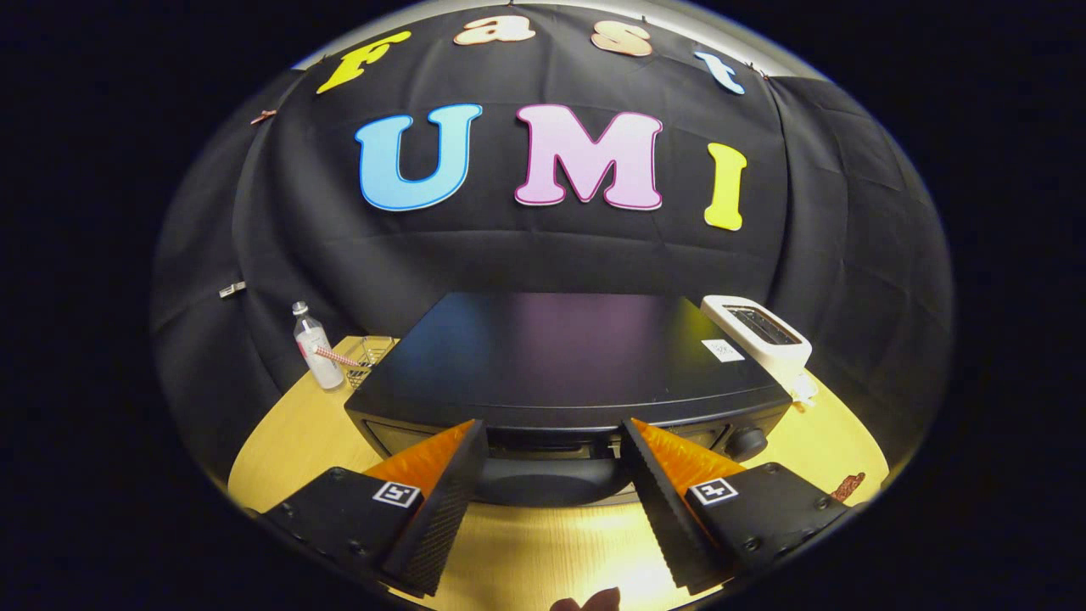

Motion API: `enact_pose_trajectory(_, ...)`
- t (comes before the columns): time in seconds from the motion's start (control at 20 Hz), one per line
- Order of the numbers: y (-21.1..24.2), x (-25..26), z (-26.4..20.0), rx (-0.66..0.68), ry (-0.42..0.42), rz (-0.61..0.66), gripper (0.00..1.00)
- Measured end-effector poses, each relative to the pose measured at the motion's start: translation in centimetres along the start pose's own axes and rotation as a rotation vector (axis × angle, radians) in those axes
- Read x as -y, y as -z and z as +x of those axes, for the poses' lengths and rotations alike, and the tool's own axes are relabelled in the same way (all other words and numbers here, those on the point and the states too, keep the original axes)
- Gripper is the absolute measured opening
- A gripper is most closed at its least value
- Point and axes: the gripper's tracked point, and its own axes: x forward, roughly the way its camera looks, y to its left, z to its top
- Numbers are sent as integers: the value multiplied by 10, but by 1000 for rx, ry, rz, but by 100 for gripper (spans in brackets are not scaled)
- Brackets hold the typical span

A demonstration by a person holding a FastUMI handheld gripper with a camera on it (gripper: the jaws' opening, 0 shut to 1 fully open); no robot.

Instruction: Open the toaster oven, put the food inside, and close the toaster oven door.

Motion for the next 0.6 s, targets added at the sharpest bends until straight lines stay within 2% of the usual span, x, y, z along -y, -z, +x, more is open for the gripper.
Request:
enact_pose_trajectory(0.3,15,-1,-23,-29,-17,3,99)
enact_pose_trajectory(0.6,50,0,-56,-75,-26,9,98)
